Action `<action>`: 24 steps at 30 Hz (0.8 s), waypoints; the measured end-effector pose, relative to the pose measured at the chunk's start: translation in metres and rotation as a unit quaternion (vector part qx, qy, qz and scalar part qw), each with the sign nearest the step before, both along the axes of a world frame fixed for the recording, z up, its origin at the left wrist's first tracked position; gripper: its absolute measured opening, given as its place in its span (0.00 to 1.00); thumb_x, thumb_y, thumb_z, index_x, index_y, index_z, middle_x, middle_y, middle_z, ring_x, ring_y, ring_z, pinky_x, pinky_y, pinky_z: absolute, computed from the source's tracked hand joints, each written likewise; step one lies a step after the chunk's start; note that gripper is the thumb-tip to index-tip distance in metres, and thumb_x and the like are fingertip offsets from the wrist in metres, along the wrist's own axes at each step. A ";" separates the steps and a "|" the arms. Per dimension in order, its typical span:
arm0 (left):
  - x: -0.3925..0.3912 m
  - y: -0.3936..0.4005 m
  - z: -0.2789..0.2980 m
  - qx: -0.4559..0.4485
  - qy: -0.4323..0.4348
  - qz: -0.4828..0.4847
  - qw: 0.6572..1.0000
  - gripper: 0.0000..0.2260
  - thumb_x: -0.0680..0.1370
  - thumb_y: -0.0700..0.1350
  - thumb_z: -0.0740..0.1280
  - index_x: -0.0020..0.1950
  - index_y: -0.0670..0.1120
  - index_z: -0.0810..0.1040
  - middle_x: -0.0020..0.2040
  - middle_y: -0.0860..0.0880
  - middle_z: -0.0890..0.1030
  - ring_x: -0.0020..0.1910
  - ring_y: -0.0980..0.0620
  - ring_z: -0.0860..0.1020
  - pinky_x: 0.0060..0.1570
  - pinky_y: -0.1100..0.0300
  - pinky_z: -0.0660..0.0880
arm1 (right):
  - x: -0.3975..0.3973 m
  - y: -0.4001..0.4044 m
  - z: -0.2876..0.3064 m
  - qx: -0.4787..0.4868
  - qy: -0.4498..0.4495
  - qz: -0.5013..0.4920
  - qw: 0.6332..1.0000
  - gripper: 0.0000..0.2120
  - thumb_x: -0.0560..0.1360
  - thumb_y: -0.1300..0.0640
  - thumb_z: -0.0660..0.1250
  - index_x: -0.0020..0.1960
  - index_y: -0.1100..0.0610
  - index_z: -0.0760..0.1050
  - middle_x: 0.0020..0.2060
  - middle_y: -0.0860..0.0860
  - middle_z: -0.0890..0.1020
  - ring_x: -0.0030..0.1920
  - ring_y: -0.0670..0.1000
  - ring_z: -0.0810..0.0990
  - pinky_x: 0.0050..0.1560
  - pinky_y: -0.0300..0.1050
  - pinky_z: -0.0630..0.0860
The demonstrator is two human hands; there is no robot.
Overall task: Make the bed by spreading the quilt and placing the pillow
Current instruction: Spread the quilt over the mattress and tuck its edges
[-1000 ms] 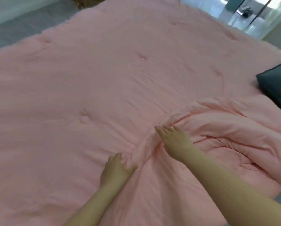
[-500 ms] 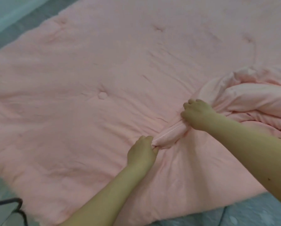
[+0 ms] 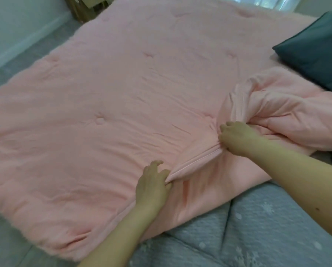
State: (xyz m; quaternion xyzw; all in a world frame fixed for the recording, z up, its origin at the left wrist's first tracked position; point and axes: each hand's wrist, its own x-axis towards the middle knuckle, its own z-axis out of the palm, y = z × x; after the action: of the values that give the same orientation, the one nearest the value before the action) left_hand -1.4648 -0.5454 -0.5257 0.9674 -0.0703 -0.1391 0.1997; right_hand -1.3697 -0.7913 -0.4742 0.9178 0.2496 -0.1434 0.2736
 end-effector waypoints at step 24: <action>-0.250 -0.017 0.008 0.015 0.036 -0.121 0.992 0.32 0.77 0.49 0.62 0.76 0.59 0.47 0.71 0.52 0.69 0.61 0.47 0.75 0.52 0.56 0.72 | -0.322 -0.045 0.015 -0.011 0.015 -0.217 0.976 0.13 0.76 0.62 0.60 0.58 0.58 0.78 0.57 0.56 0.78 0.59 0.57 0.74 0.57 0.48 0.69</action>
State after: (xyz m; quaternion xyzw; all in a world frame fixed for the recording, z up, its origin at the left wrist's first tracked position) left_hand -1.7148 -0.5622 -0.5181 0.9490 -0.1778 -0.1976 0.1694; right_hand -1.6918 -0.8367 -0.4596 0.9447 0.0473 -0.2162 0.2421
